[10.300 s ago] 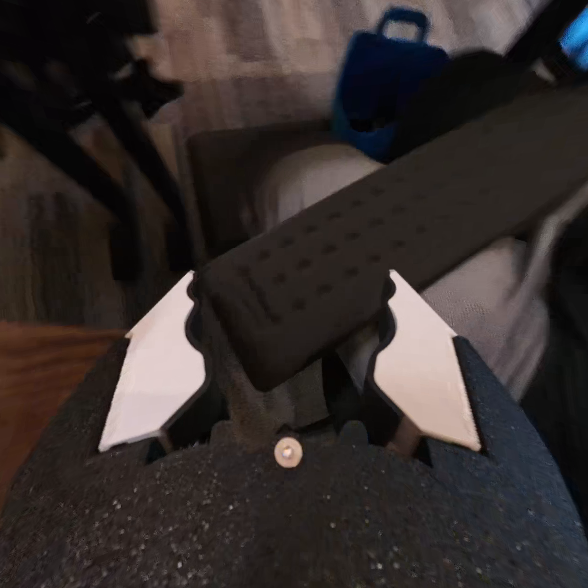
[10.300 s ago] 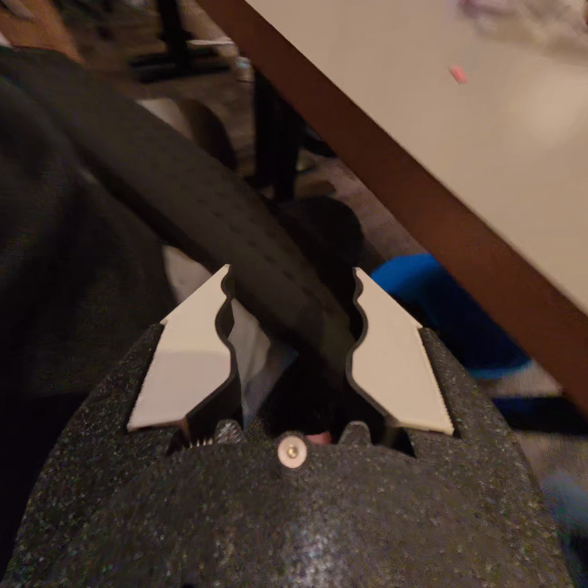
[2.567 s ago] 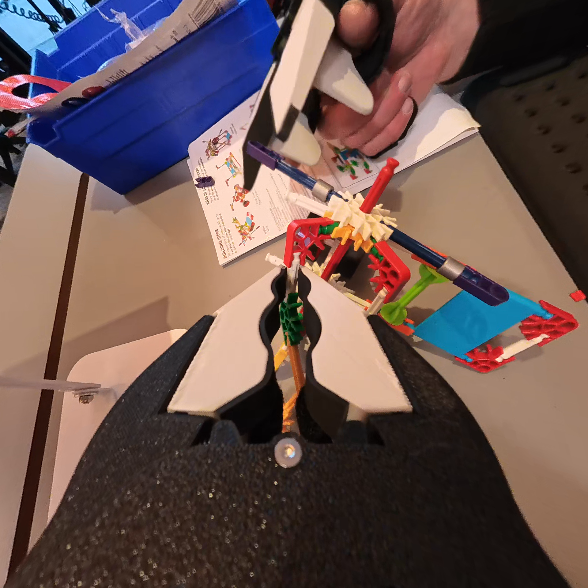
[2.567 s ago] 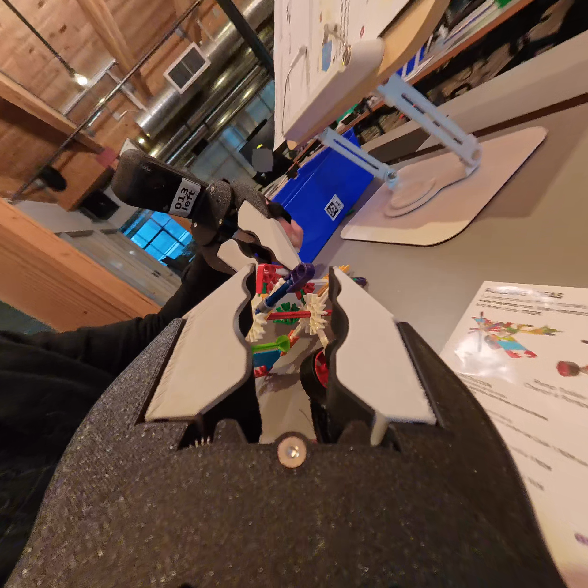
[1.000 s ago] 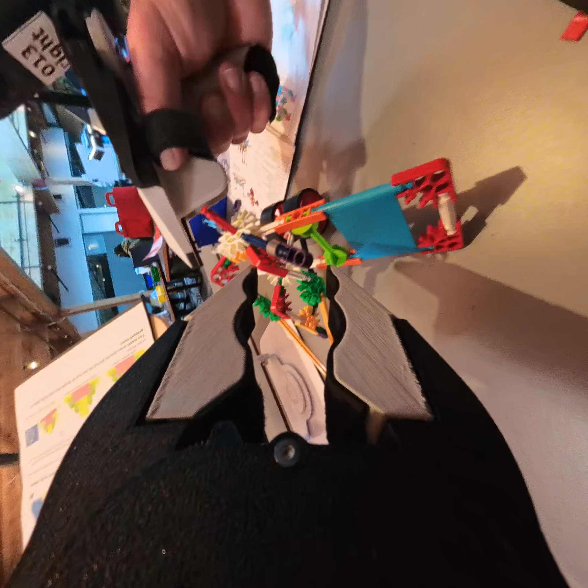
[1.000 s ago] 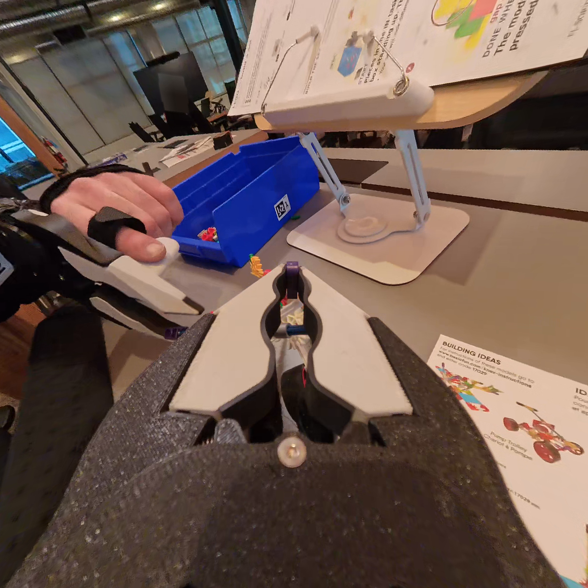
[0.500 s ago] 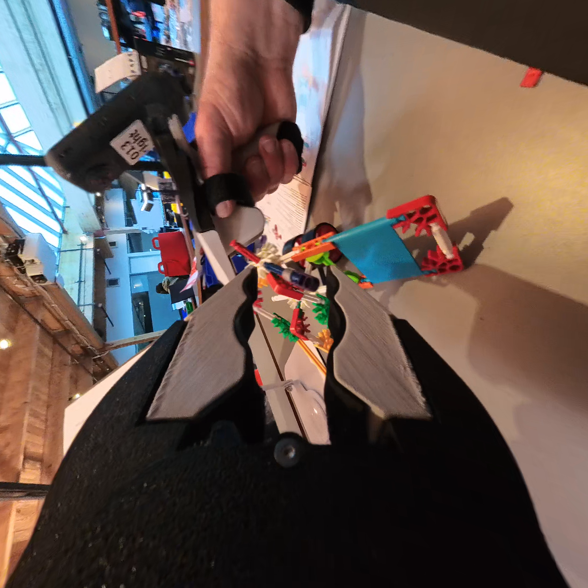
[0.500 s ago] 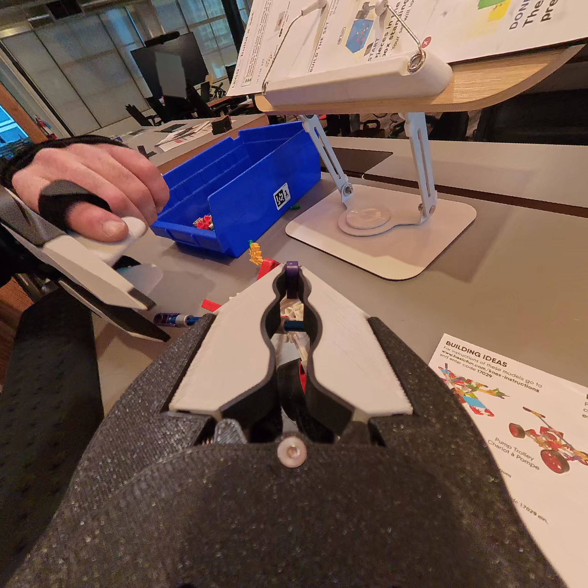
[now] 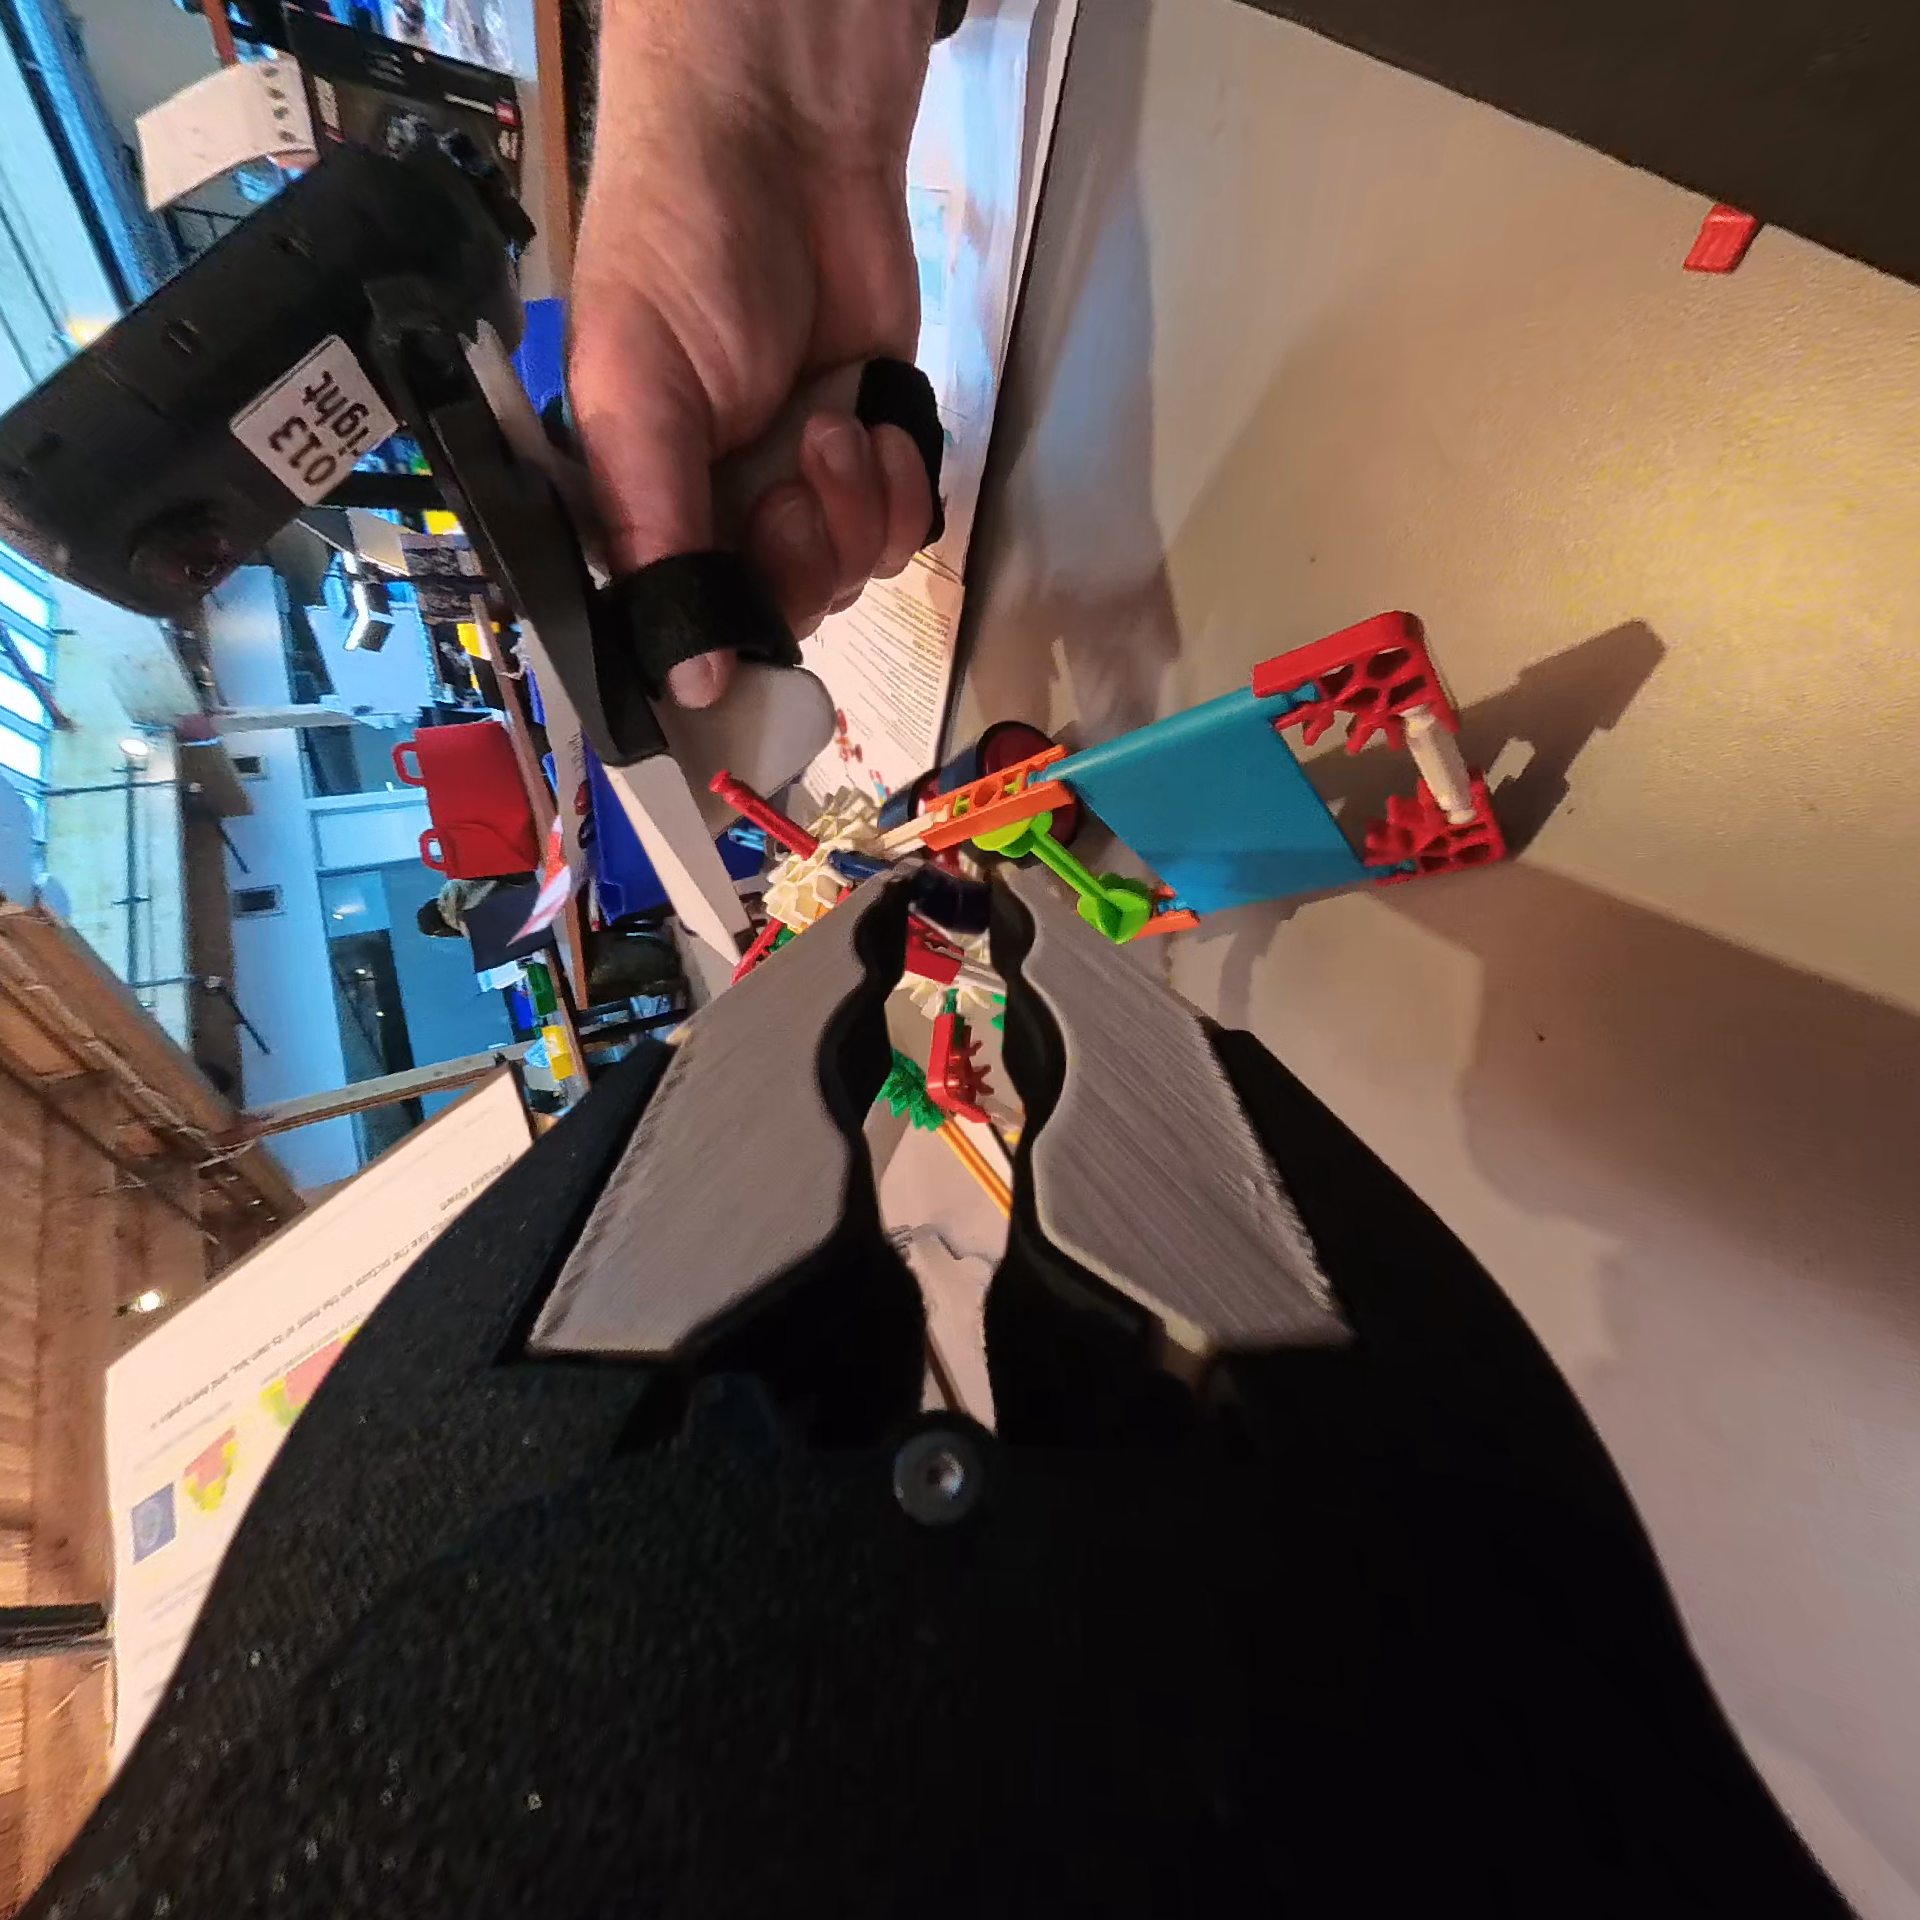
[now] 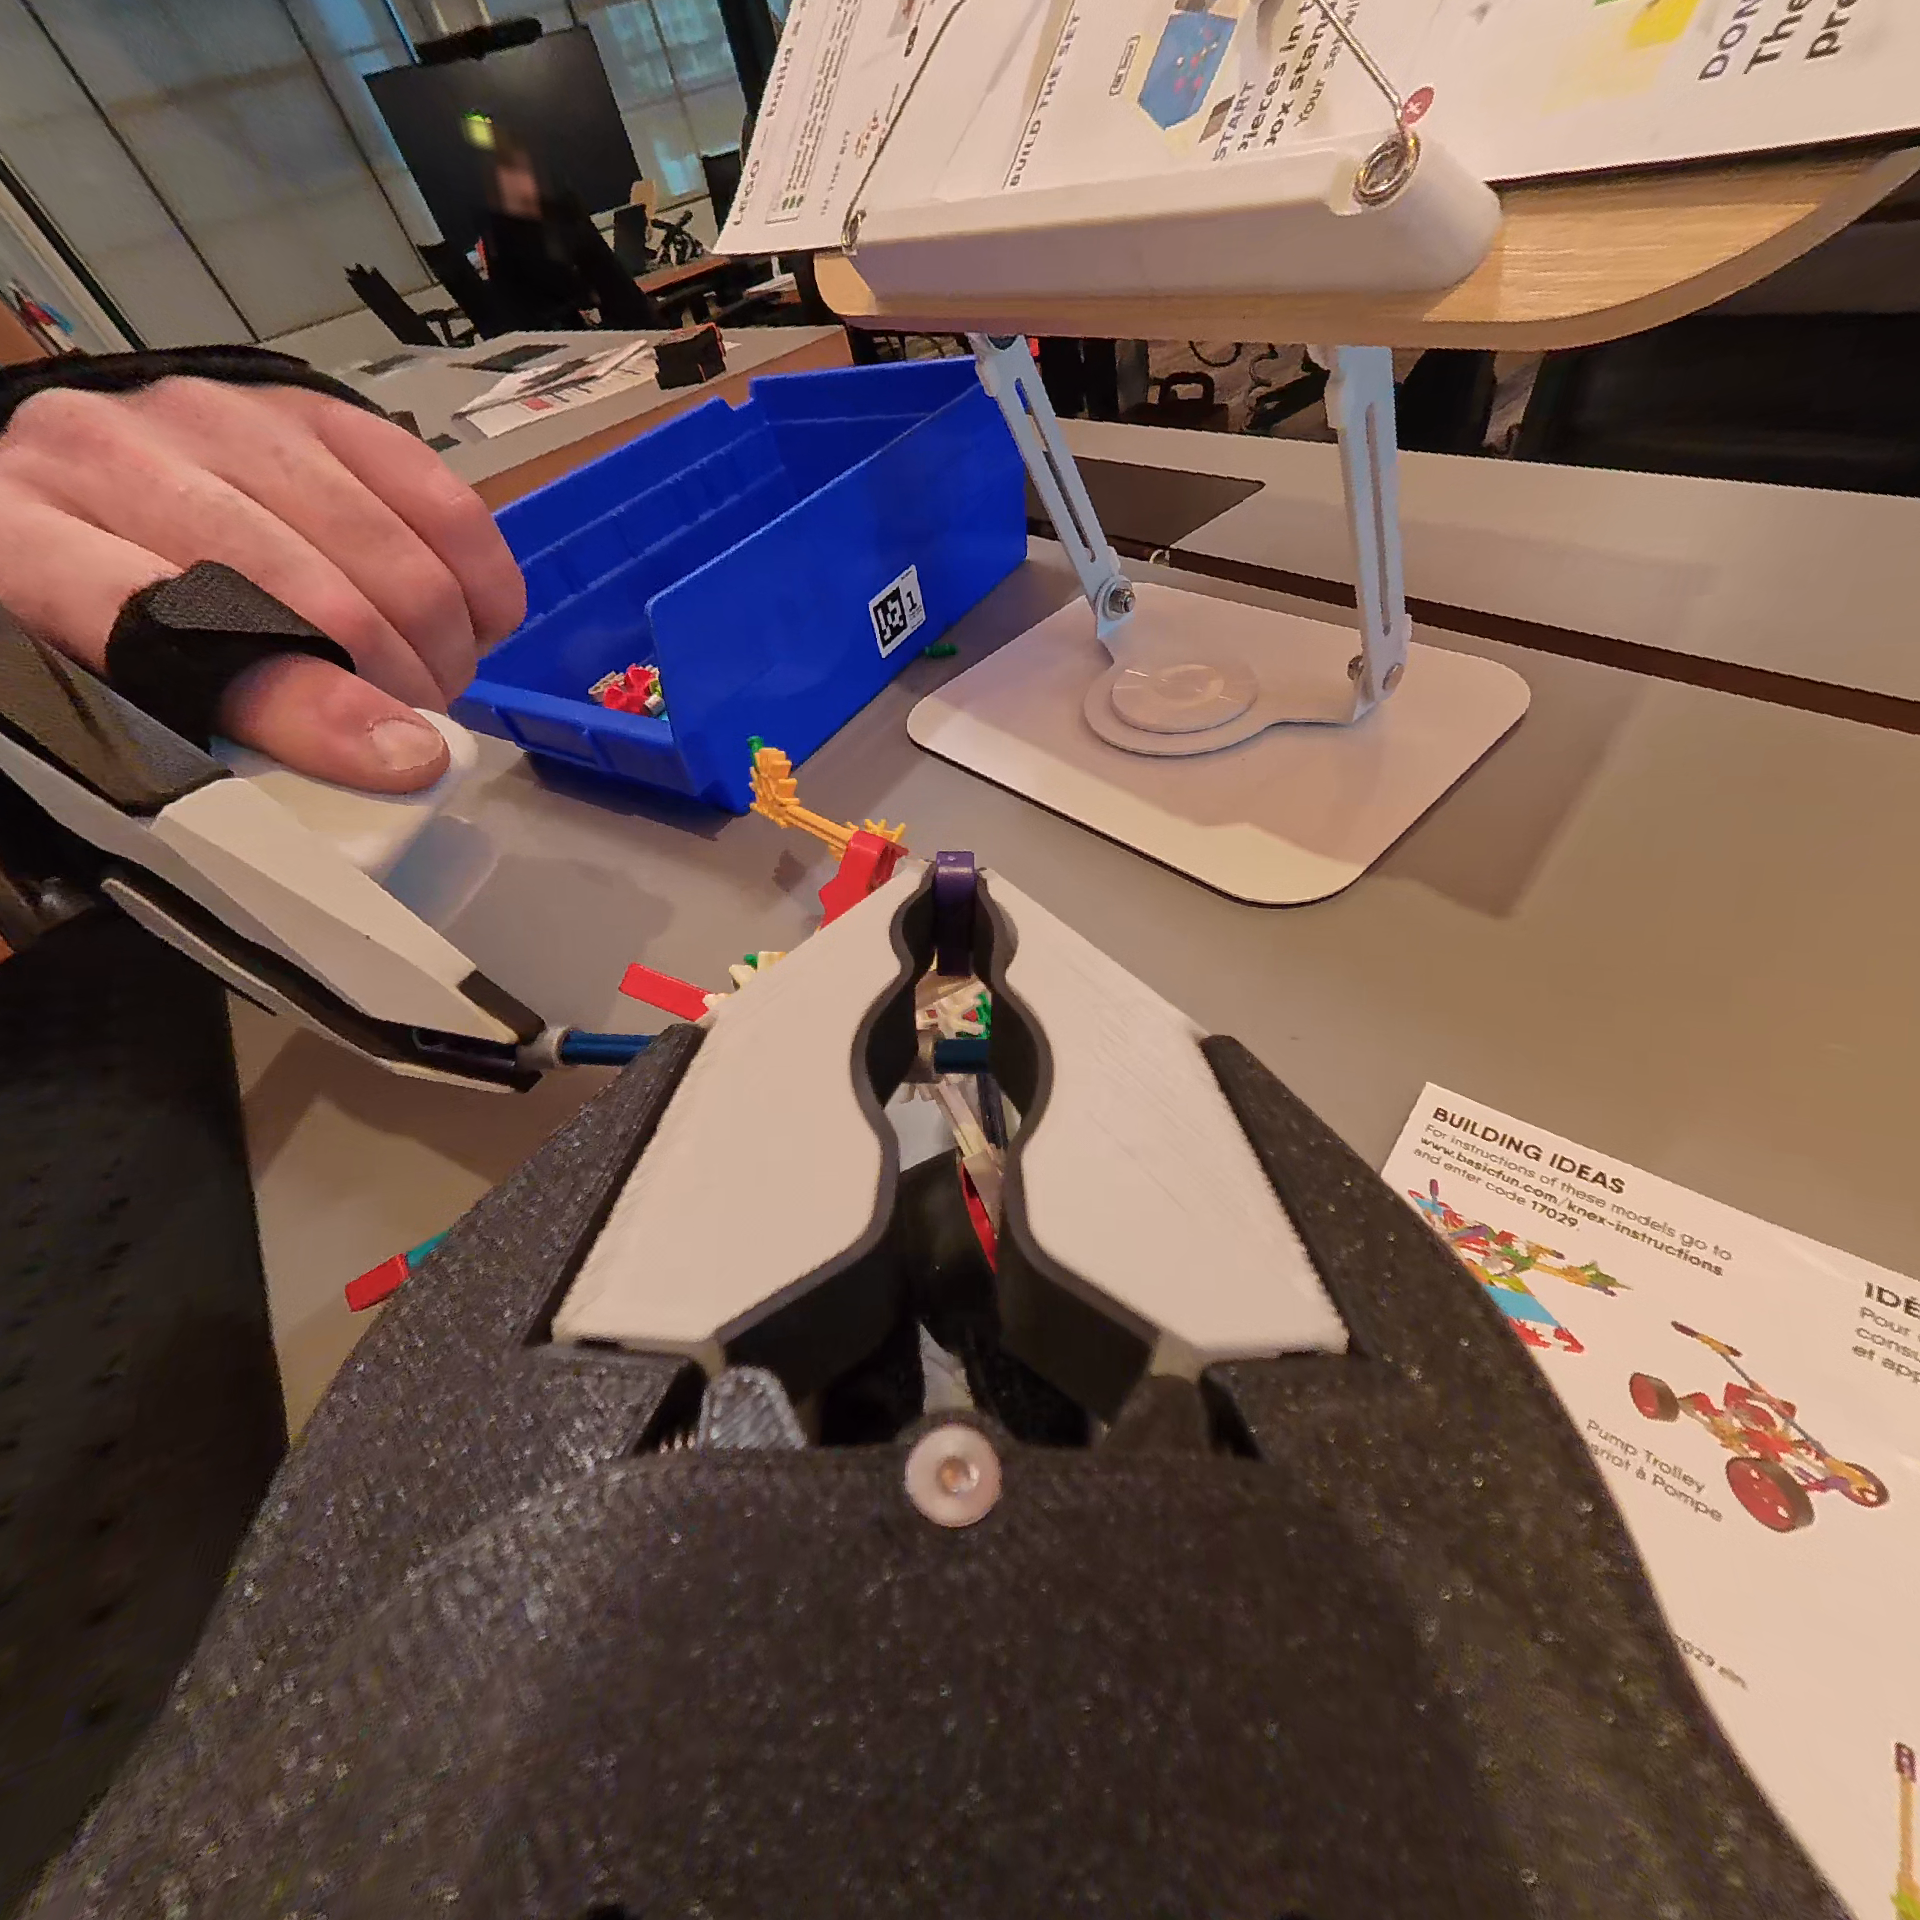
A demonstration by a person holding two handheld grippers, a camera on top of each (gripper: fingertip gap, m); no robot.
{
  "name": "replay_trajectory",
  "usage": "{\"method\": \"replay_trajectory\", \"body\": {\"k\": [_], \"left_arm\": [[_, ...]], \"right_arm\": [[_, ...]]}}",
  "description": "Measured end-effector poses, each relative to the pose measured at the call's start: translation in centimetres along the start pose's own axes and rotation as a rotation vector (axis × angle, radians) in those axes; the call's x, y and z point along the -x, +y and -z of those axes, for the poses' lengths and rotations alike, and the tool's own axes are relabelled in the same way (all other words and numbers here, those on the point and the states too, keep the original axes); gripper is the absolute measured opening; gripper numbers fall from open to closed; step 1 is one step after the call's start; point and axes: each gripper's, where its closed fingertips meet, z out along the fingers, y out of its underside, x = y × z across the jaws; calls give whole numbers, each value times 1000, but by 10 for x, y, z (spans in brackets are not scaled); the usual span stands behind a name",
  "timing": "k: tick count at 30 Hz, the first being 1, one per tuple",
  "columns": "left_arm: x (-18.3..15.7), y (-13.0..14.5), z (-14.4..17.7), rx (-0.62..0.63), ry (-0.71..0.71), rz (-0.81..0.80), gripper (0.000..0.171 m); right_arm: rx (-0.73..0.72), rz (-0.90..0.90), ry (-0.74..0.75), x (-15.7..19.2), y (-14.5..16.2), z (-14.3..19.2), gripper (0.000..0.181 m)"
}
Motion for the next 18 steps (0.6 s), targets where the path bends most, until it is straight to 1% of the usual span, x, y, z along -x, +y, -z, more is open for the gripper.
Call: {"method": "replay_trajectory", "body": {"k": [4, 5, 6, 7, 8, 9, 10, 12, 15, 18], "left_arm": [[-1, -3, -3, 31, 81, -14, 11], [-6, -4, -4, 46, 128, -24, 6], [-20, -6, -3, 43, 231, -11, 0], [-24, -7, -5, 53, 254, 3, 2], [-22, -8, -6, 58, 256, -23, 1], [-17, -9, -6, 60, 263, -25, 2], [-15, -11, -5, 59, 296, -4, 2], [-10, -16, -4, 41, 319, 39, 3], [-3, -17, 7, -26, 333, 276, 3], [16, -7, 27, -125, 277, 638, 4]], "right_arm": [[9, 26, 22, -1, 1, -1, 3], [6, 36, 15, 1, 1, -2, 4], [1, 49, 16, 4, -1, -3, 4], [7, 70, 23, 6, -2, -4, 4], [9, 100, 49, 5, -3, -6, 4], [15, 108, 44, 6, -2, -7, 4], [10, 93, 34, 7, -3, -8, 4], [3, 72, 27, 5, -4, -5, 3], [-42, -2, -10, 4, -11, 5, 3], [-42, 5, -12, 3, -10, 8, 3]]}}
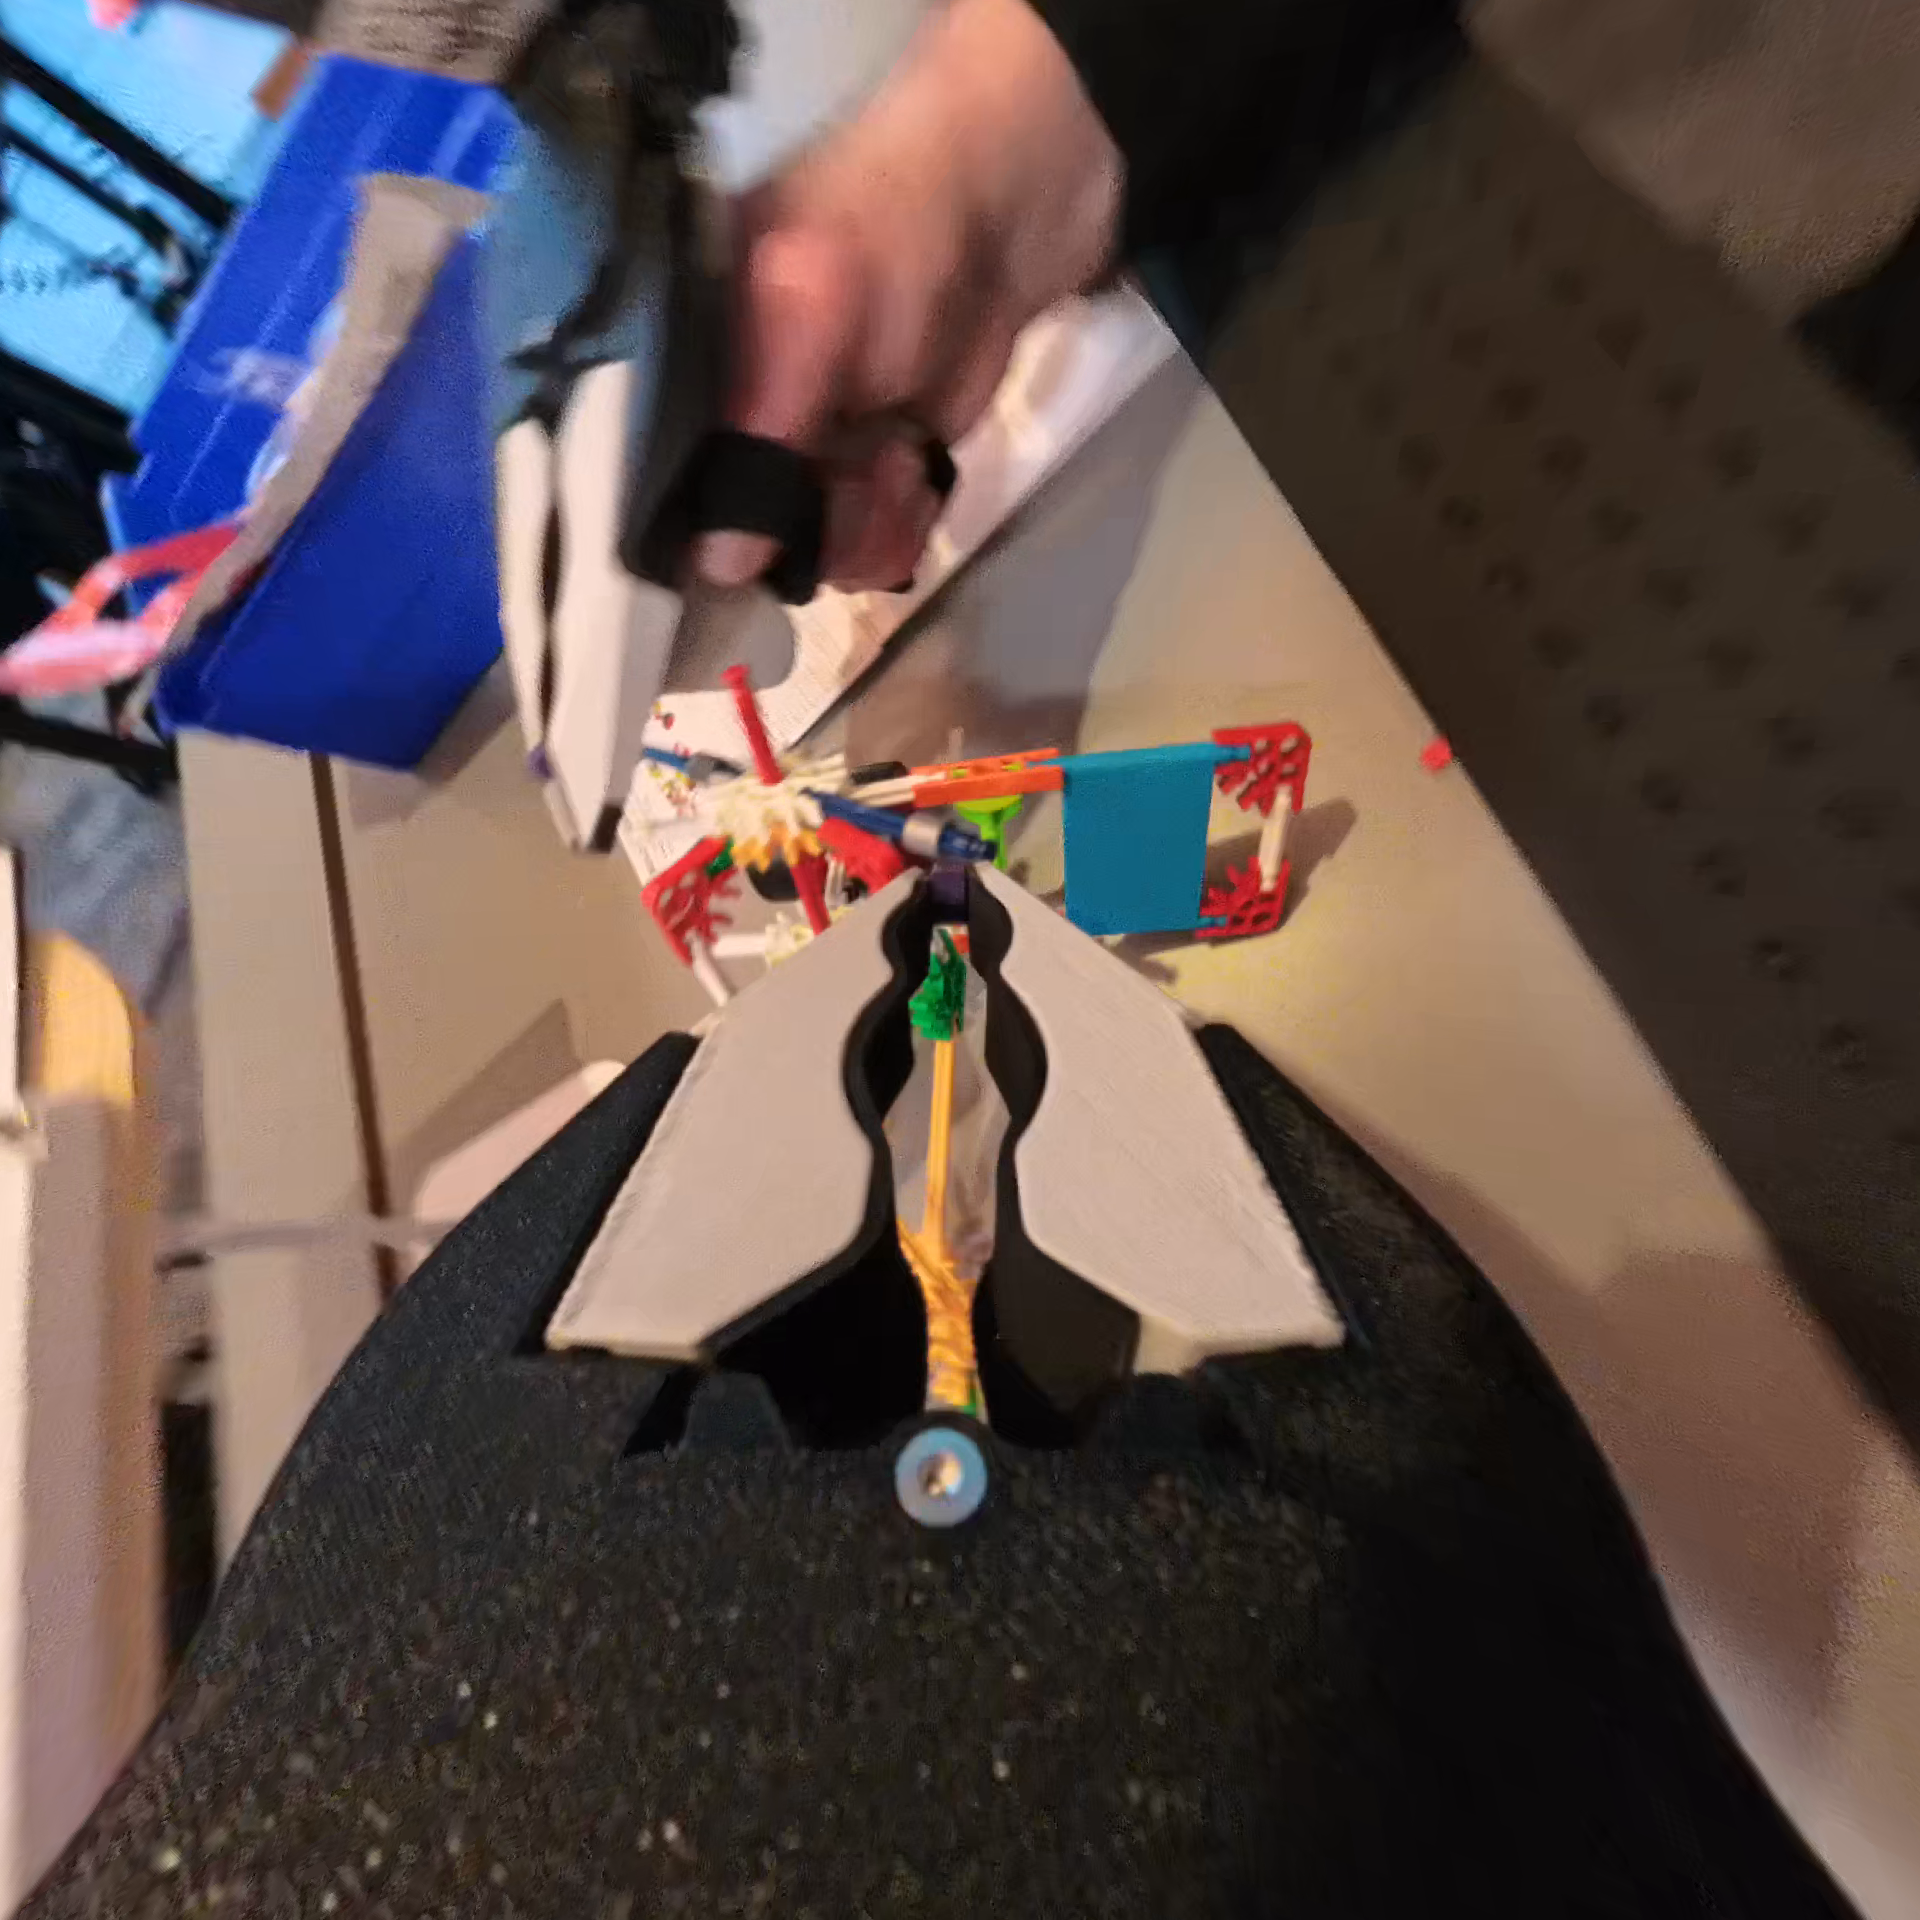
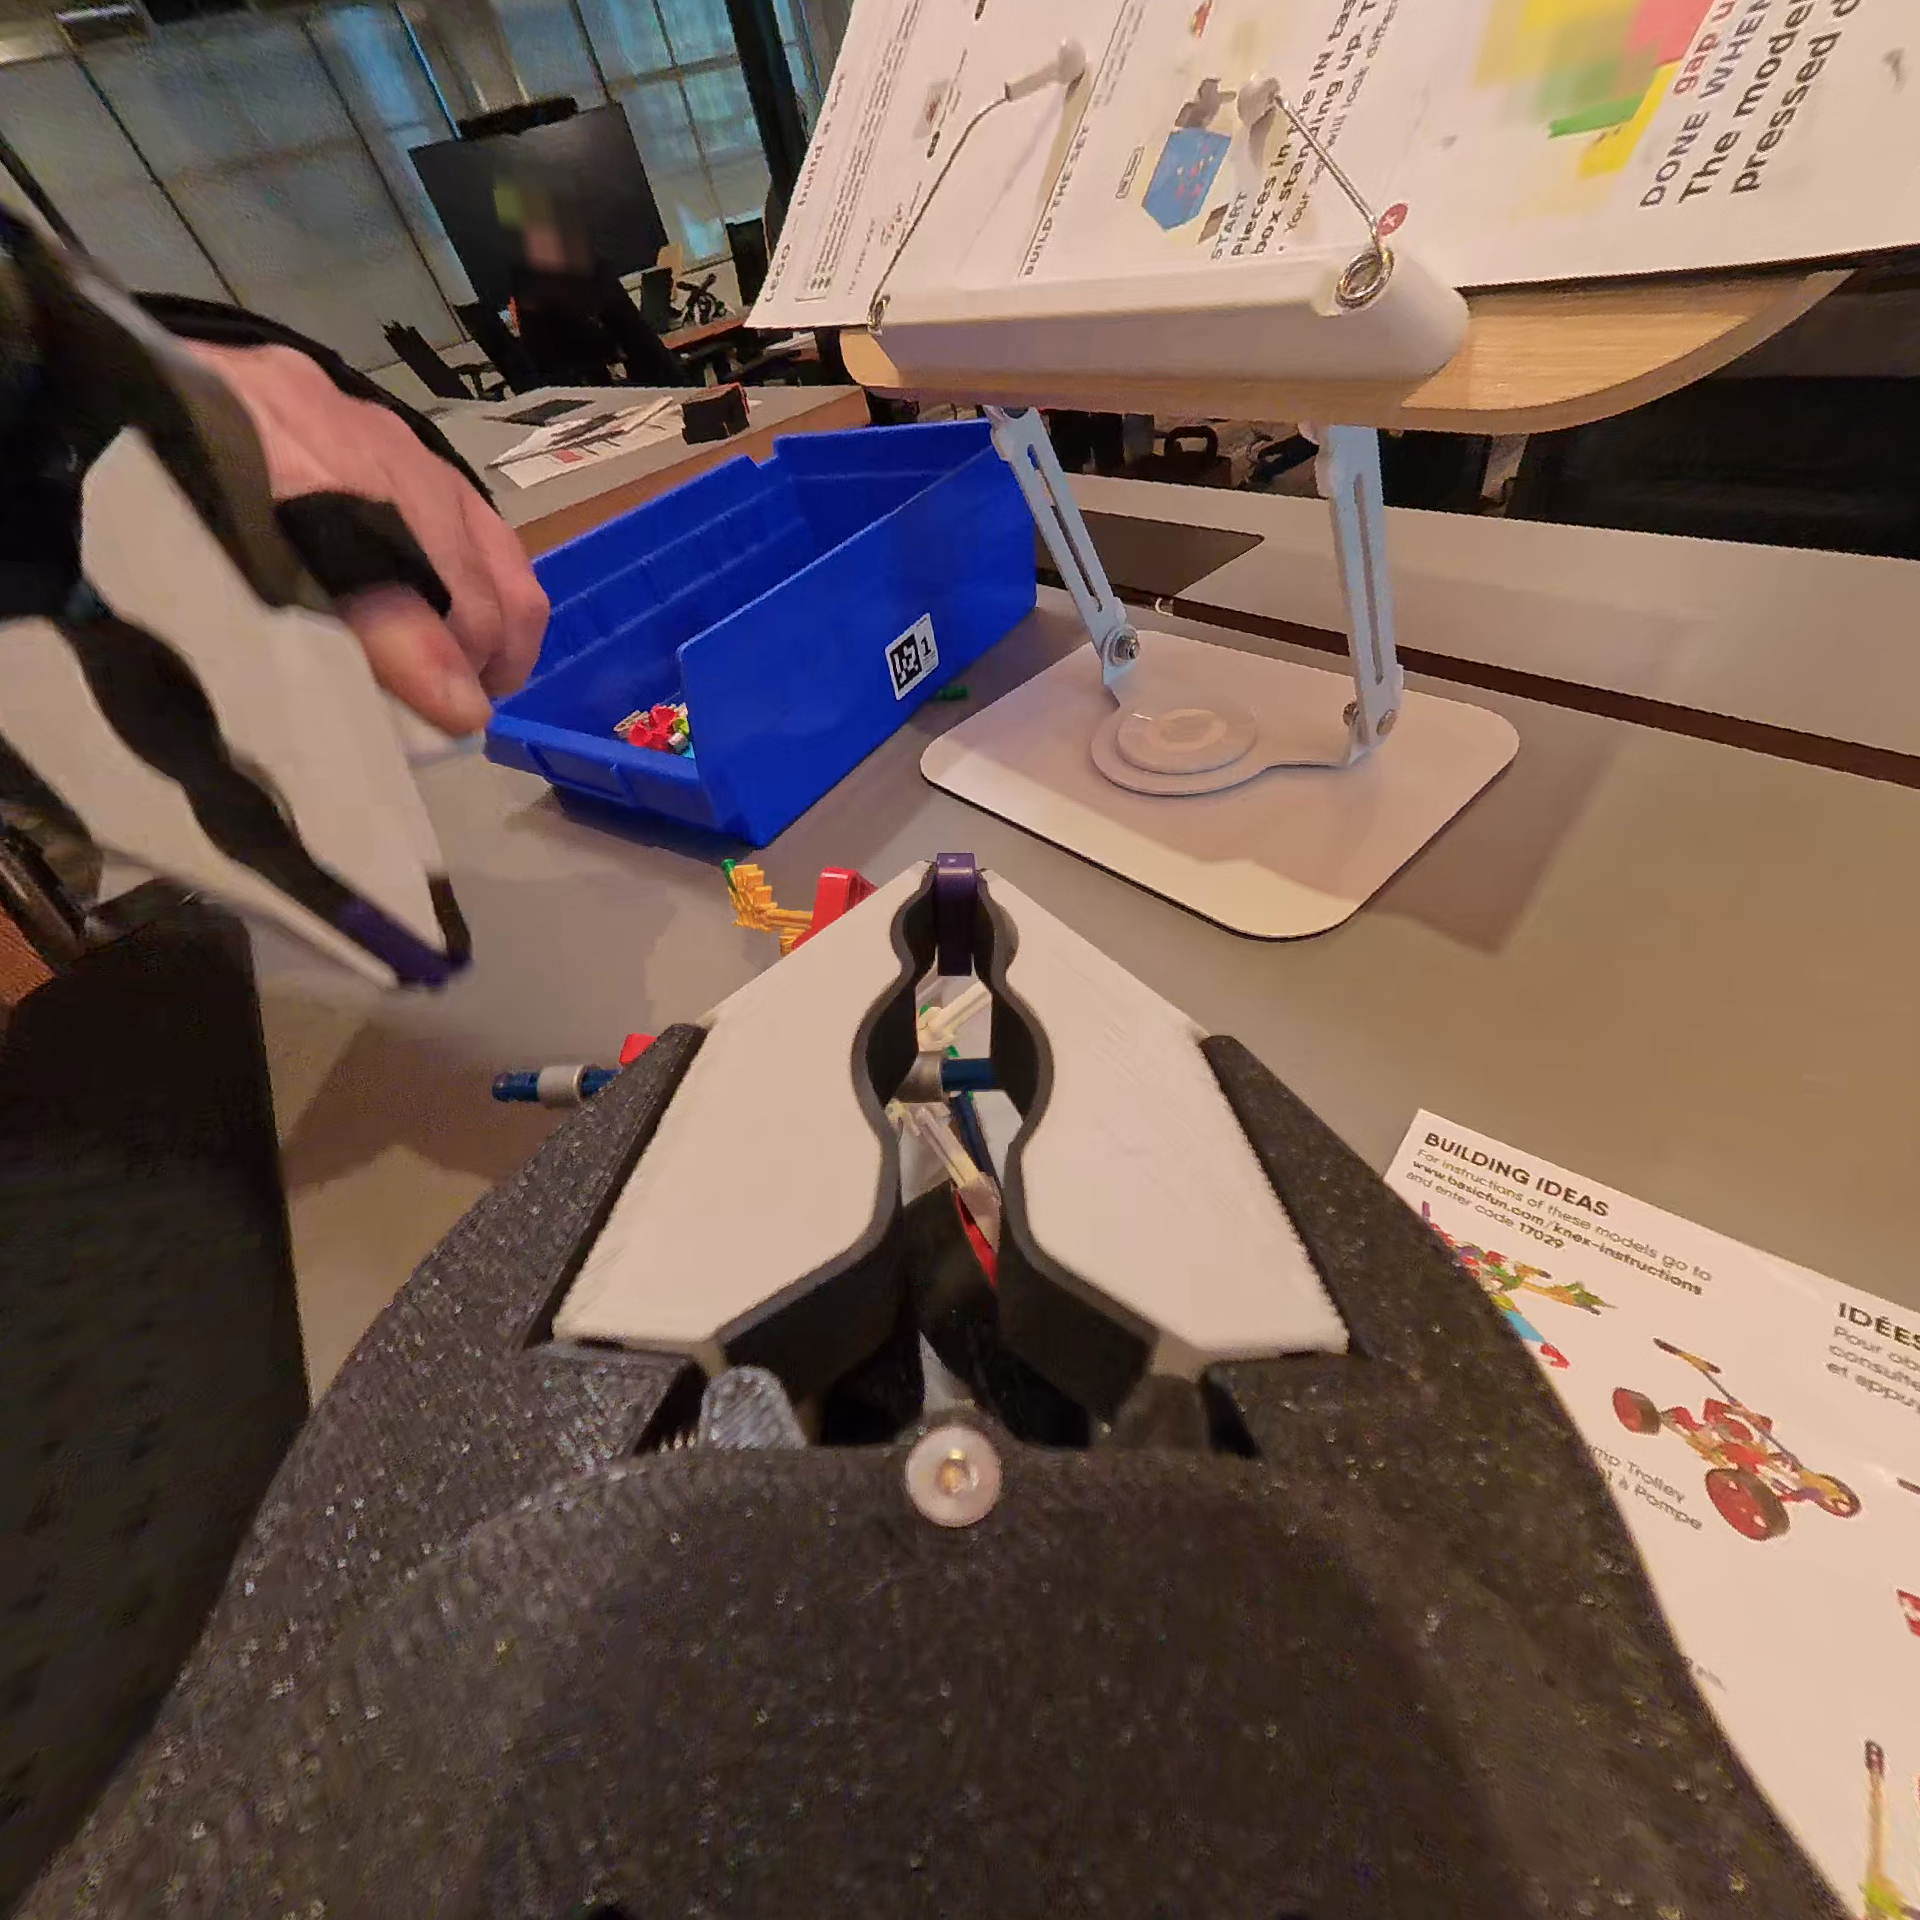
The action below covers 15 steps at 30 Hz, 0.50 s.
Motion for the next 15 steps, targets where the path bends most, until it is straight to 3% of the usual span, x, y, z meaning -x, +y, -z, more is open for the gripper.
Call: {"method": "replay_trajectory", "body": {"k": [2, 4, 9, 12, 13, 14, 15], "left_arm": [[7, 7, 21, -55, -18, 162, 4], [13, 26, 40, -33, -81, 210, 4], [35, 128, 114, 305, -322, 288, 4], [47, 174, 158, 417, -445, 404, 5], [46, 196, 168, 505, -474, 448, 25], [43, 216, 174, 592, -477, 490, 57], [47, 227, 181, 647, -528, 474, 66]], "right_arm": [[14, 11, -3, 1, 3, -2, 3], [23, 27, -1, 2, 5, -4, 3], [11, 71, 22, 5, 0, 1, 3], [10, 104, 36, 8, -5, 3, 4], [7, 119, 42, 9, -8, 4, 4], [3, 139, 51, 10, -11, 5, 4], [2, 160, 58, 13, -14, 7, 4]]}}
